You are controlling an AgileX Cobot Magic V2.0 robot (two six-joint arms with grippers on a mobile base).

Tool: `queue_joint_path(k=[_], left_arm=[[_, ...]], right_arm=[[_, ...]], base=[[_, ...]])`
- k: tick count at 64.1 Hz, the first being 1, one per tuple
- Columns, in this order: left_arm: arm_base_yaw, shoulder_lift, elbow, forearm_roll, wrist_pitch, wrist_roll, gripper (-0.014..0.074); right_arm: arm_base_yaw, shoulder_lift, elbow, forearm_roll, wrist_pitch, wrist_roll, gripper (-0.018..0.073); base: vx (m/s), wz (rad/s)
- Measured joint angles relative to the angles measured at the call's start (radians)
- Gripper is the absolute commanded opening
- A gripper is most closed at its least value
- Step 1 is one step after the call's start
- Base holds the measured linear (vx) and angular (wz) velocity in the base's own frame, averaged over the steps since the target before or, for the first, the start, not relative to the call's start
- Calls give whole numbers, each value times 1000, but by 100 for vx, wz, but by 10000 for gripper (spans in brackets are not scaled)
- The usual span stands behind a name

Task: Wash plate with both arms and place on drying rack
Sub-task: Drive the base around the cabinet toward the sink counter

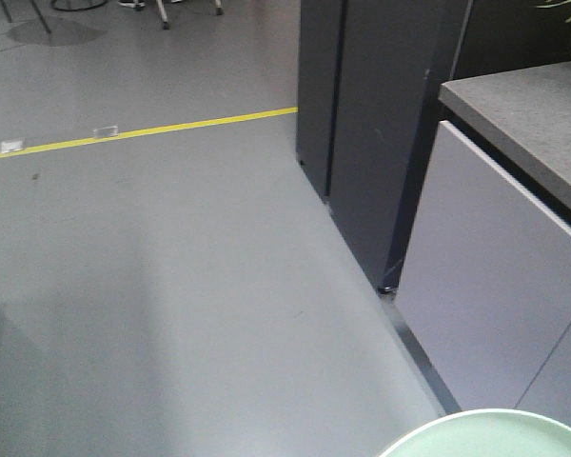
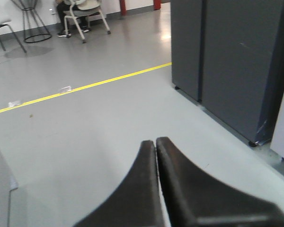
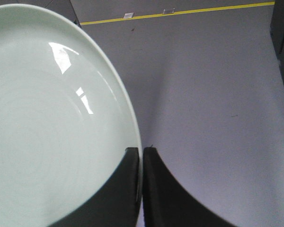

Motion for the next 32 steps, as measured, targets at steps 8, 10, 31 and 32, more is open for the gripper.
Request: queue_joint_path(k=[8,10,31,32], left_arm=[[0,0,0,0,0,0,-6],[0,0,0,0,0,0,-6],[0,0,0,0,0,0,-6],[0,0,0,0,0,0,-6]], right_arm=[[0,0,0,0,0,0,-4],[0,0,0,0,0,0,-4],[0,0,0,0,0,0,-4],[0,0,0,0,0,0,-4]], base=[[12,-33],[11,-34],[9,-35],[8,-33]])
